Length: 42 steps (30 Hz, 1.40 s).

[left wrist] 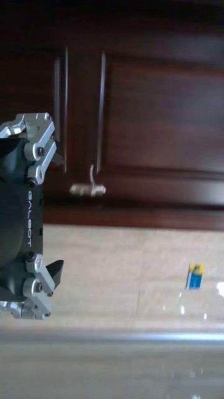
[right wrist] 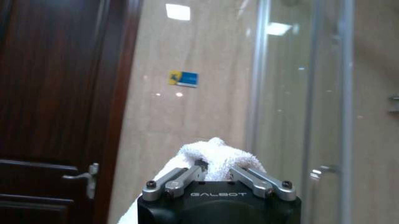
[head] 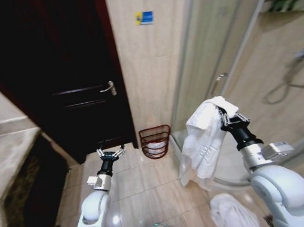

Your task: Discard the used towel into the hamper.

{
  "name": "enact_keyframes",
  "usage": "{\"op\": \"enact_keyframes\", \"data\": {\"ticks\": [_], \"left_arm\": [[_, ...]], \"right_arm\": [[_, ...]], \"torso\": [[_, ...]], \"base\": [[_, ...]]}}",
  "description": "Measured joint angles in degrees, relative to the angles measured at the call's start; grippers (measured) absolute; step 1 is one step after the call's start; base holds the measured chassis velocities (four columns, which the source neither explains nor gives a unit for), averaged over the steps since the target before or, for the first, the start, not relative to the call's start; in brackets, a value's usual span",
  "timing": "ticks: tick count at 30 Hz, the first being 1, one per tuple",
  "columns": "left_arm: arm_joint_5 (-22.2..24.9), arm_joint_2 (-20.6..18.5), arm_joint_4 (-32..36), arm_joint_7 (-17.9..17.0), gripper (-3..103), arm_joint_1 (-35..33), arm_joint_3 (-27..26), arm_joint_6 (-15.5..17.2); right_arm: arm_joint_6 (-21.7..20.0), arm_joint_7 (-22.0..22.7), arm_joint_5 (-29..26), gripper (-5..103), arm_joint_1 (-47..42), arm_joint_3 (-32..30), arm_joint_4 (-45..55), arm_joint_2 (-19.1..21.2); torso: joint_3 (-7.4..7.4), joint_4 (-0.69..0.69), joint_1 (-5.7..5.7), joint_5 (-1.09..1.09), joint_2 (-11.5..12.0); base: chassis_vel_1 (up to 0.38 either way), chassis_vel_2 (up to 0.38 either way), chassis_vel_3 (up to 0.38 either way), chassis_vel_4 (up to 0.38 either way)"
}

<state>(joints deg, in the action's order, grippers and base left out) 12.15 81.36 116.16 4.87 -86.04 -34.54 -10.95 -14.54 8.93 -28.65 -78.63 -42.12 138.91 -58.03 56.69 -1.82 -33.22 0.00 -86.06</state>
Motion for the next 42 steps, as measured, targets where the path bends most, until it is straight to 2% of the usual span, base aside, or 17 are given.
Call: {"op": "enact_keyframes", "data": {"ticks": [4, 11, 20, 38, 42], "left_arm": [[-0.6, -0.1, -0.3, -1.2, 100, 0.0, 0.4, -1.0], [-1.0, 0.0, -0.3, -1.4, 100, -1.3, 0.3, -1.4], [-1.2, 0.6, 0.3, -1.6, 100, -2.1, -0.5, -1.5], [-1.2, 0.9, -0.7, -1.7, 100, -0.3, -0.2, -1.1], [-1.2, 1.0, -0.8, -1.7, 100, -0.2, 0.0, -0.1]], "right_arm": [[-1.2, 0.2, -1.5, 6, 4.0, 0.2, -1.8, 1.0], [-1.3, -1.0, -2.0, 6, 8.1, 1.4, -4.2, 0.5], [-1.6, -2.8, -3.4, 6, 12.1, 2.7, -5.8, 1.6], [-2.1, -2.8, -4.6, 6, 13.9, 3.0, -7.5, 2.5], [-2.3, -2.8, -4.2, 6, 13.1, 2.7, -7.2, 2.4]], "torso": [[0.00, -0.02, 0.00, -0.01, 0.0], [0.00, 0.02, 0.00, 0.00, 0.0], [-0.01, 0.00, 0.03, -0.01, 0.0], [0.00, 0.01, -0.01, -0.01, 0.0], [0.00, -0.01, -0.02, -0.01, 0.0]], "base": [[0.077, 0.089, 0.086, 0.086], [0.007, 0.010, 0.010, 0.007], [-0.017, 0.015, 0.015, -0.014], [-0.140, 0.136, 0.142, -0.144], [-0.112, 0.117, 0.117, -0.112]]}}
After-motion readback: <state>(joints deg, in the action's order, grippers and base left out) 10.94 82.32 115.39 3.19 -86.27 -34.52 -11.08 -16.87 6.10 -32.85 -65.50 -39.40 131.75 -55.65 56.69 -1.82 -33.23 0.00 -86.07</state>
